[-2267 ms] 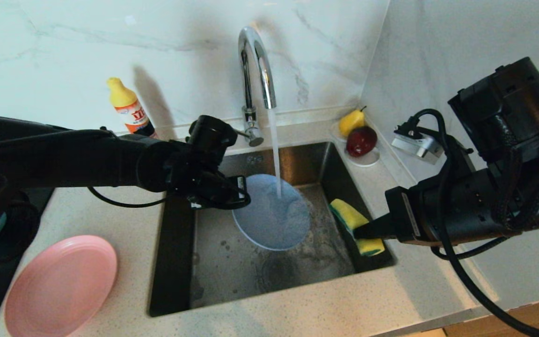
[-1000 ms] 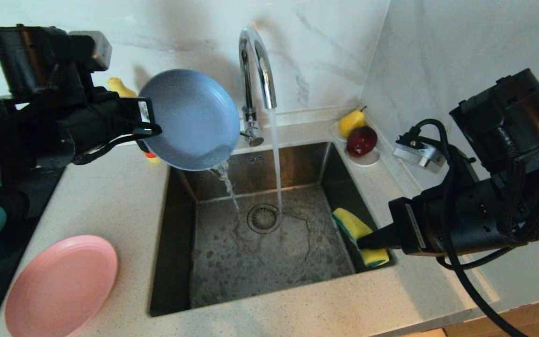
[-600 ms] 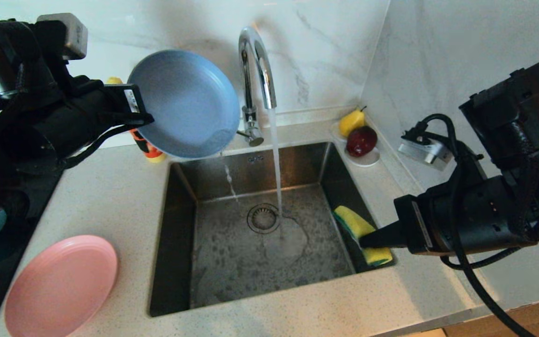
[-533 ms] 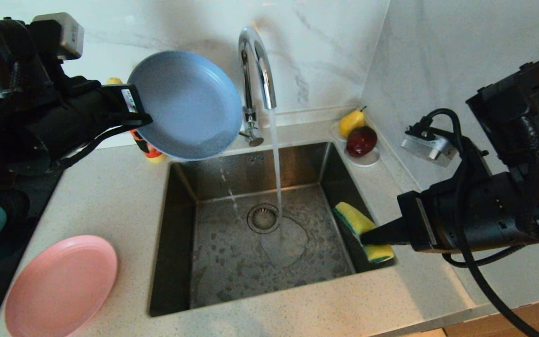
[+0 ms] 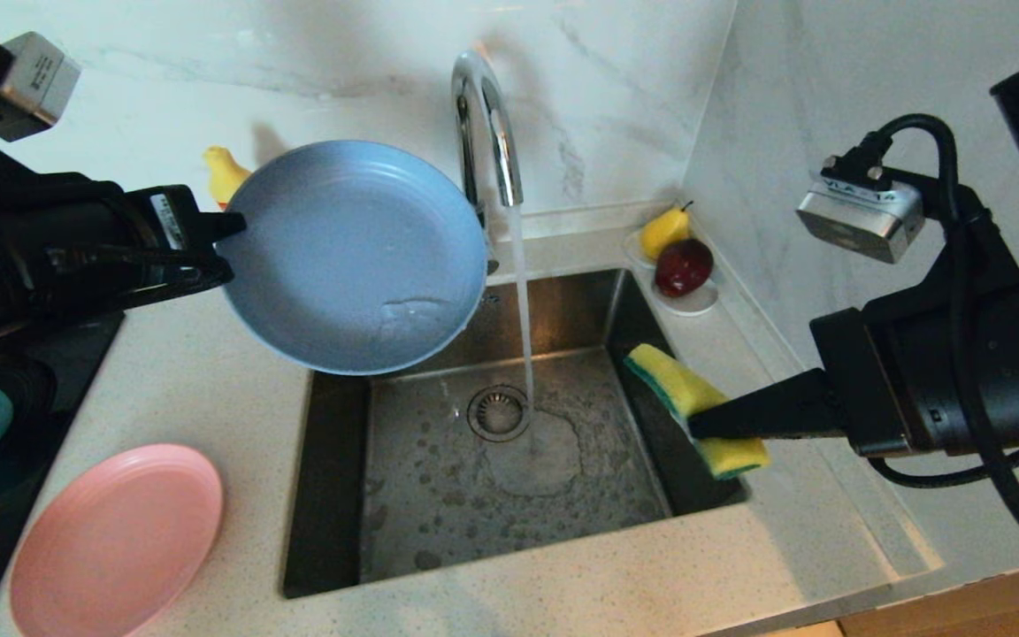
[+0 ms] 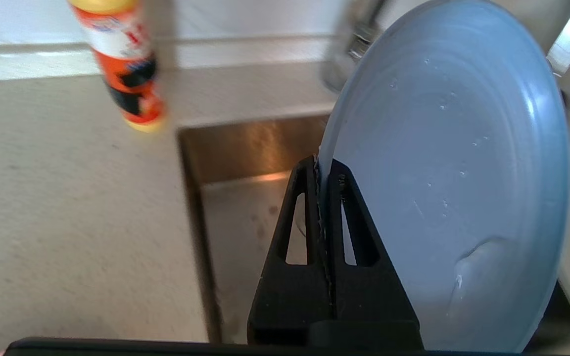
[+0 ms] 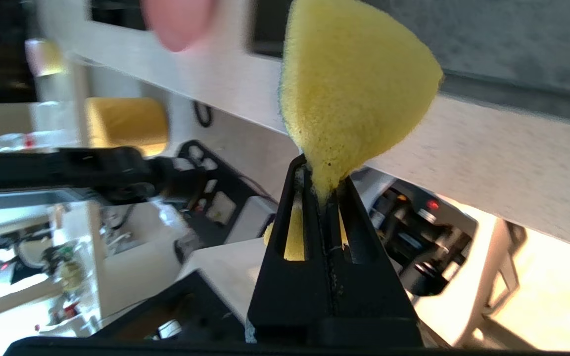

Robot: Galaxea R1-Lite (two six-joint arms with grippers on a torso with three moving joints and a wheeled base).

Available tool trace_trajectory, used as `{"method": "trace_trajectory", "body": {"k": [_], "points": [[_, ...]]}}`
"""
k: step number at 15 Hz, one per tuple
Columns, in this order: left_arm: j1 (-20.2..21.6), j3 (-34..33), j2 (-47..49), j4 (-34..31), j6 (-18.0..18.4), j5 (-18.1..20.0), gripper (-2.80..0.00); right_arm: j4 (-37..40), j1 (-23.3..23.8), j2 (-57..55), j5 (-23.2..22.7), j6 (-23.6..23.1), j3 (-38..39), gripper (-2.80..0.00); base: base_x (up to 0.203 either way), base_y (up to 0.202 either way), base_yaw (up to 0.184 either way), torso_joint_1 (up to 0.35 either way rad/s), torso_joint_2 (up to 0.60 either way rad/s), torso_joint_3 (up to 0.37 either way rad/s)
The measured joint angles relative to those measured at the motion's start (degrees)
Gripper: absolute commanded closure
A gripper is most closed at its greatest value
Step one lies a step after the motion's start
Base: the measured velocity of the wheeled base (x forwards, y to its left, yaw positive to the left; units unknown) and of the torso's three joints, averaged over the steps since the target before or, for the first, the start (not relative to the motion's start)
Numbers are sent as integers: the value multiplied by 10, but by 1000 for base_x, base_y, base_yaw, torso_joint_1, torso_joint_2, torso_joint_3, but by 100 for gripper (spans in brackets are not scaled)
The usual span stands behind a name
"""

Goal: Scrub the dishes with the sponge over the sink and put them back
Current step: Wipe the plate

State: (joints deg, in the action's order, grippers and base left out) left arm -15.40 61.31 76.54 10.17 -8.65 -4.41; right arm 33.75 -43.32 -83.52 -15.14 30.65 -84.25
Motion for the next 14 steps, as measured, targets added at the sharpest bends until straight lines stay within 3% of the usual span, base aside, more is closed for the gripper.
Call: {"method": "trace_trajectory", "body": {"k": [5, 7, 14], "points": [[-13, -84, -57, 60, 82, 62, 0, 0, -37, -4, -9, 1, -29, 0, 0, 0, 0, 0, 0, 0], [-18, -109, -68, 75, 109, 66, 0, 2, -62, -5, -9, 3, -37, 0, 0, 0, 0, 0, 0, 0], [-45, -150, -99, 76, 127, 96, 0, -1, -116, -41, -9, 2, -56, 0, 0, 0, 0, 0, 0, 0]]}}
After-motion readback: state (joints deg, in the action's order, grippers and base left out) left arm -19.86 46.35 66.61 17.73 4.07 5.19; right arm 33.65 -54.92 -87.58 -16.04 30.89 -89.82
